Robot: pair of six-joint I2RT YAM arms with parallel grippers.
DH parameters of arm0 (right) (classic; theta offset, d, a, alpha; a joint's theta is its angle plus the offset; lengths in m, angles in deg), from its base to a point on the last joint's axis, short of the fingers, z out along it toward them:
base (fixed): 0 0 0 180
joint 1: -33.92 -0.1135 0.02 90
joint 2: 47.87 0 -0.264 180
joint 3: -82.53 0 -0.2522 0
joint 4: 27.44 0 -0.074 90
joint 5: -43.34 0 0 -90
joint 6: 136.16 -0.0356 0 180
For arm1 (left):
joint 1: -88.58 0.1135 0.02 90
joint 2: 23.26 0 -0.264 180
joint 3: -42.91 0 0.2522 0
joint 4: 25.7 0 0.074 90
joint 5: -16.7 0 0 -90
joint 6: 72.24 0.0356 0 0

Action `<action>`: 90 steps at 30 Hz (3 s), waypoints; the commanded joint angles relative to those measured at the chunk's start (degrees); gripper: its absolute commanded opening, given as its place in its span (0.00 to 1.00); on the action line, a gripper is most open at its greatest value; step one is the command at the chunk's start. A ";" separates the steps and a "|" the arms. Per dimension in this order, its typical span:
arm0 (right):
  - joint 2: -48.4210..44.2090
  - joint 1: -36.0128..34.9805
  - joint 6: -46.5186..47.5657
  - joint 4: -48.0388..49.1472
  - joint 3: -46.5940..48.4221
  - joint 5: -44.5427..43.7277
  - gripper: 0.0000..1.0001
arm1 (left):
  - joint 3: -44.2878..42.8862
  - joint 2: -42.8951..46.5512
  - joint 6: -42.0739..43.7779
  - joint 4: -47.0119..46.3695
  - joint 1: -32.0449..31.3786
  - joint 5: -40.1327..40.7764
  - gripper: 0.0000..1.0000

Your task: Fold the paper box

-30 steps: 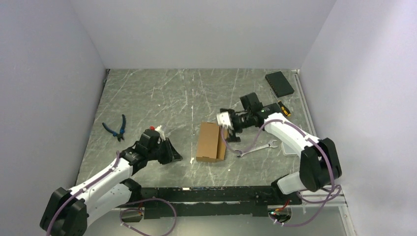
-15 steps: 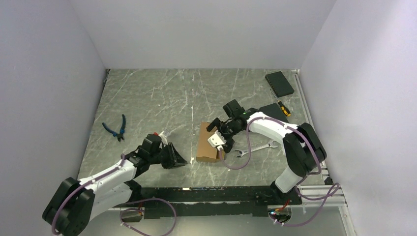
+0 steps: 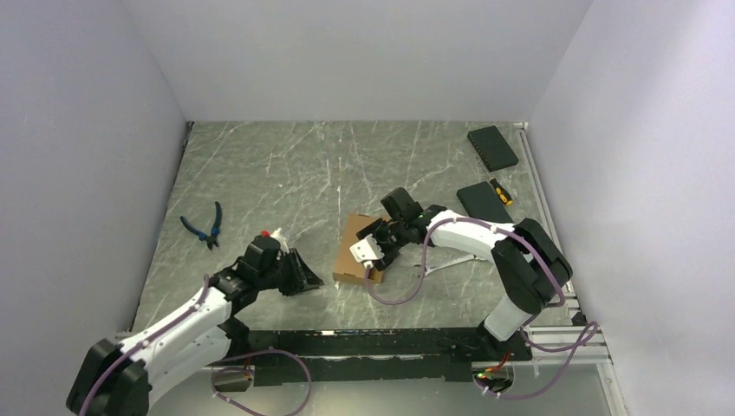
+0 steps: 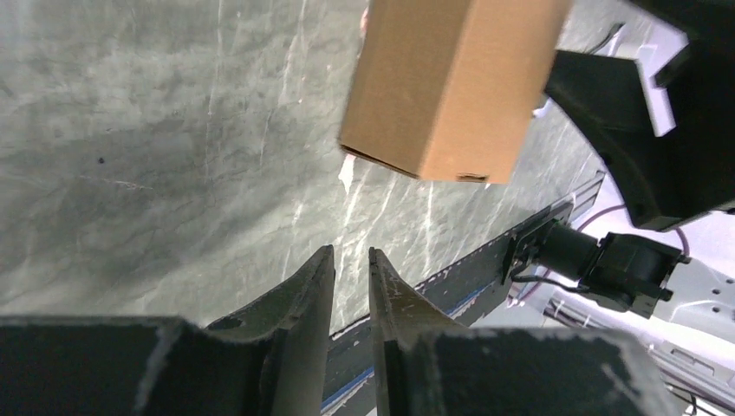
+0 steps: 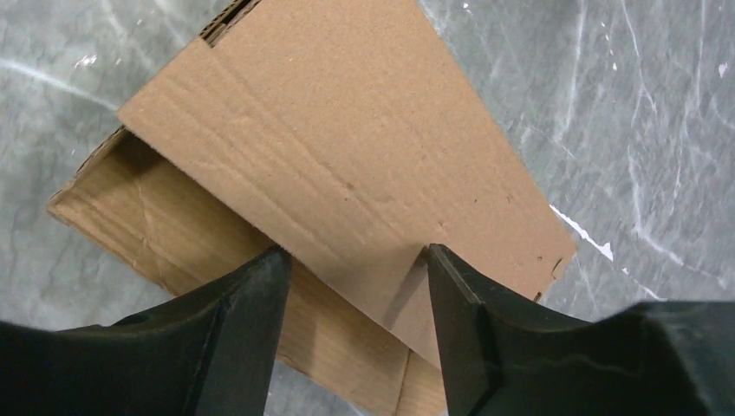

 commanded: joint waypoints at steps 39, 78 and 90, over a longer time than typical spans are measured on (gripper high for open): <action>13.10 10.15 -75.32 16.60 15.36 -23.02 0.11 | -21.16 -24.57 5.33 7.51 4.43 24.18 0.06; 3.33 10.12 -75.87 9.48 13.16 7.71 0.80 | -27.95 -13.19 17.09 16.83 12.96 19.33 0.24; 21.74 10.24 -89.22 9.54 27.28 10.12 0.98 | -7.17 3.77 5.28 4.67 12.96 5.87 0.50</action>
